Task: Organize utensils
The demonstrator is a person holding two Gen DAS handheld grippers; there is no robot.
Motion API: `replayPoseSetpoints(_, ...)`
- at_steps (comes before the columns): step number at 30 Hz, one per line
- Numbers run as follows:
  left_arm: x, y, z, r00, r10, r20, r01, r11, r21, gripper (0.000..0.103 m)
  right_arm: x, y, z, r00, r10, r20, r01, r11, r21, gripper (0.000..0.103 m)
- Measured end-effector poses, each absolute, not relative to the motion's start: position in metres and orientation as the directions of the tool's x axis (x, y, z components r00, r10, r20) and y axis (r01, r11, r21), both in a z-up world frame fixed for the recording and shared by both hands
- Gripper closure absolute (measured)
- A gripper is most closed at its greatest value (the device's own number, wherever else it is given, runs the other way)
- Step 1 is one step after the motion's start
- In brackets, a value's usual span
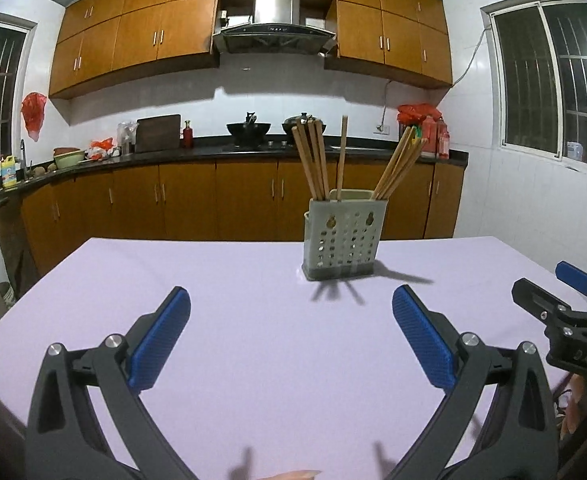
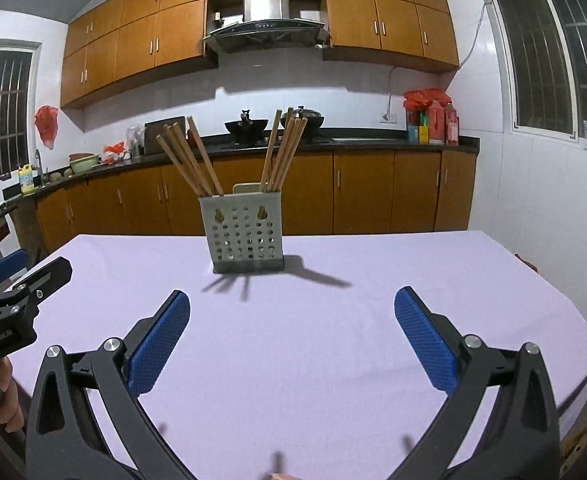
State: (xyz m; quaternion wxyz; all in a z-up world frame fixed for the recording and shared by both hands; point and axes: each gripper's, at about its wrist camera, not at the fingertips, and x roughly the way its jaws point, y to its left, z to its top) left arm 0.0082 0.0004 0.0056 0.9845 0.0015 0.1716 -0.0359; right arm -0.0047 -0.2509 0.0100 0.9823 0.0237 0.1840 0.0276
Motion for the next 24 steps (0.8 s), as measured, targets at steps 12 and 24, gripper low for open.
replayPoseSetpoints(12, 0.006, 0.0, -0.004, 0.934, -0.061, -0.352, 0.062, 0.998, -0.011, 0.004, -0.006, -0.254, 0.0, 0.923, 0.068, -0.378, -0.041, 0.996, 0.078, 0.002)
replayPoseSetpoints(24, 0.01, -0.001, -0.008, 0.928, -0.073, -0.366, 0.071, 0.997, -0.018, 0.004, -0.007, -0.254, -0.003, 0.917, 0.067, -0.394, -0.037, 0.996, 0.082, 0.002)
